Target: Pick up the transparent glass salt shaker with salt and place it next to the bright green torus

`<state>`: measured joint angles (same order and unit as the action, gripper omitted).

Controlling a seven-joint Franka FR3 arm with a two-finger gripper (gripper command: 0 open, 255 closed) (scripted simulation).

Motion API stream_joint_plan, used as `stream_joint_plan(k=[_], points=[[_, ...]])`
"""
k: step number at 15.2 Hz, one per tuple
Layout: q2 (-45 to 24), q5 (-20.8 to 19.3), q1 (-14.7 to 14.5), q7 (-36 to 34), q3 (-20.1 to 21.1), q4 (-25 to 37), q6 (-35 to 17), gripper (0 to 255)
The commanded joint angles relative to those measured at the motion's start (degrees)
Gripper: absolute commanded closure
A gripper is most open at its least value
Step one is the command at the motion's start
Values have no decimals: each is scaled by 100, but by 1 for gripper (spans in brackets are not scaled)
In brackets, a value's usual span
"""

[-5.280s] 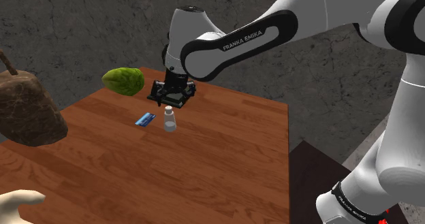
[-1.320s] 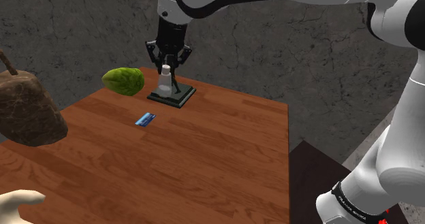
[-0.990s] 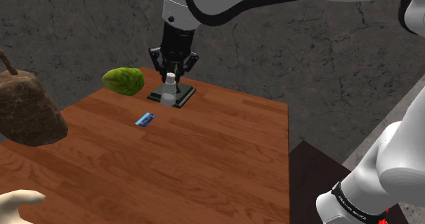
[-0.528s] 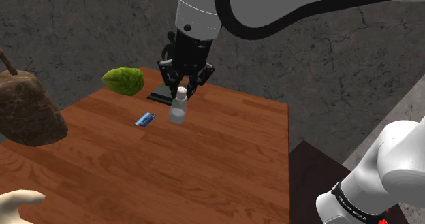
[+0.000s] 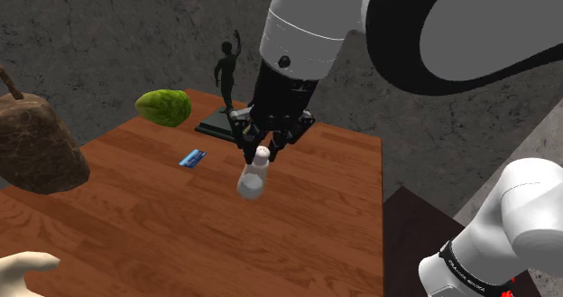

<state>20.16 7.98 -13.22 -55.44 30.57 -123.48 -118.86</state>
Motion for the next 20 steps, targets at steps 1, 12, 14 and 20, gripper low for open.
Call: stream_joint_plan(k=[1, 12, 14, 20], points=[[266, 129, -136, -162, 95, -194, 41, 255], [1508, 795, -939, -1176, 701, -782, 514, 255], [1669, 903, -1076, -1397, 844, -801, 617, 255], [1864, 1108, -1285, -1754, 1157, -994, 551, 255]])
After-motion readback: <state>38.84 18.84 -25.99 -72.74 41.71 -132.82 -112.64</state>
